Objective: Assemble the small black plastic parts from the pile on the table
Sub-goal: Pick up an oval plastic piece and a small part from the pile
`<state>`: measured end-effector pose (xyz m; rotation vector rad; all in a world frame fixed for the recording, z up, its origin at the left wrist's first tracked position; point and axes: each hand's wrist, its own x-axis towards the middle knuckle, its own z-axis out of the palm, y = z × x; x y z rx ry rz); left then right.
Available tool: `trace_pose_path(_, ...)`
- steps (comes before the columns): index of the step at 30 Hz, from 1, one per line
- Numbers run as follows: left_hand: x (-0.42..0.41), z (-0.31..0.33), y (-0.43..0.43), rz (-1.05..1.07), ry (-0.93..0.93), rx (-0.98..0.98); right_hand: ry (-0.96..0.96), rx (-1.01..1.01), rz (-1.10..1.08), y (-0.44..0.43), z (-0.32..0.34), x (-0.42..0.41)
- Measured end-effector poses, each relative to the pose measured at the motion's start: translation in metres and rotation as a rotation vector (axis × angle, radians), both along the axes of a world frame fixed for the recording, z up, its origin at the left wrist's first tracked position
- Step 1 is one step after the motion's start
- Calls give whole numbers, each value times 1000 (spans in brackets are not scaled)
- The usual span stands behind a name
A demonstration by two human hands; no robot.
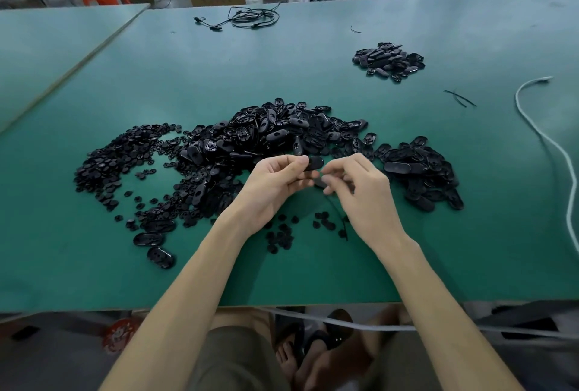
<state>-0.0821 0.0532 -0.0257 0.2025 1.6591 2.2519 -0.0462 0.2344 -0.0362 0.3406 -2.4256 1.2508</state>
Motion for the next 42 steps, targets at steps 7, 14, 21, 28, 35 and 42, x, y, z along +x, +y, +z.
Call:
trace_pose_path(7,-3,-2,0,36,-42,11,-60,-186,-60,4,1,-4)
trace_pose_path(14,-4,-3,1,48,-33,12,-123,-319,-91,6,2,-4)
trace_pose_path(21,-2,-1,1,1,-26,58,-127,-371,-109,8,0,-6)
trace_pose_path(28,-2,-2,1,27,13,-37,-161,-448,-78,7,0,-5)
trace_pose_path(35,-2,-3,0,-5,52,-78,-166,-439,-54,9,3,-5)
trace_pose_path(42,-4,-8,1,14,60,-93,-161,-435,-44,8,4,-4)
